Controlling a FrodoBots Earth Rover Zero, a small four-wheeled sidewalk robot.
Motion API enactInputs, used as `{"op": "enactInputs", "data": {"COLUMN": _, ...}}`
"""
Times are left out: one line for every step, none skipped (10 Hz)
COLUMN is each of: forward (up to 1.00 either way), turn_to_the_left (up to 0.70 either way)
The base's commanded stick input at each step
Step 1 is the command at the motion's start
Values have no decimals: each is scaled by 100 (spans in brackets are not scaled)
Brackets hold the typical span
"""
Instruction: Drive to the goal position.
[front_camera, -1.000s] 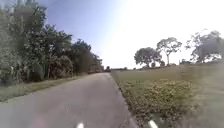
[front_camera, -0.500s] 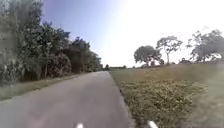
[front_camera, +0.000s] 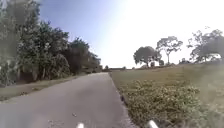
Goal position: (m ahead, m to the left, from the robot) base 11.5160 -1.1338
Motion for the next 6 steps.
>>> {"op": "enactInputs", "data": {"forward": 100, "turn_to_the_left": 5}}
{"op": "enactInputs", "data": {"forward": 100, "turn_to_the_left": 32}}
{"op": "enactInputs", "data": {"forward": 100, "turn_to_the_left": 40}}
{"op": "enactInputs", "data": {"forward": 100, "turn_to_the_left": 40}}
{"op": "enactInputs", "data": {"forward": 100, "turn_to_the_left": 40}}
{"op": "enactInputs", "data": {"forward": 100, "turn_to_the_left": 40}}
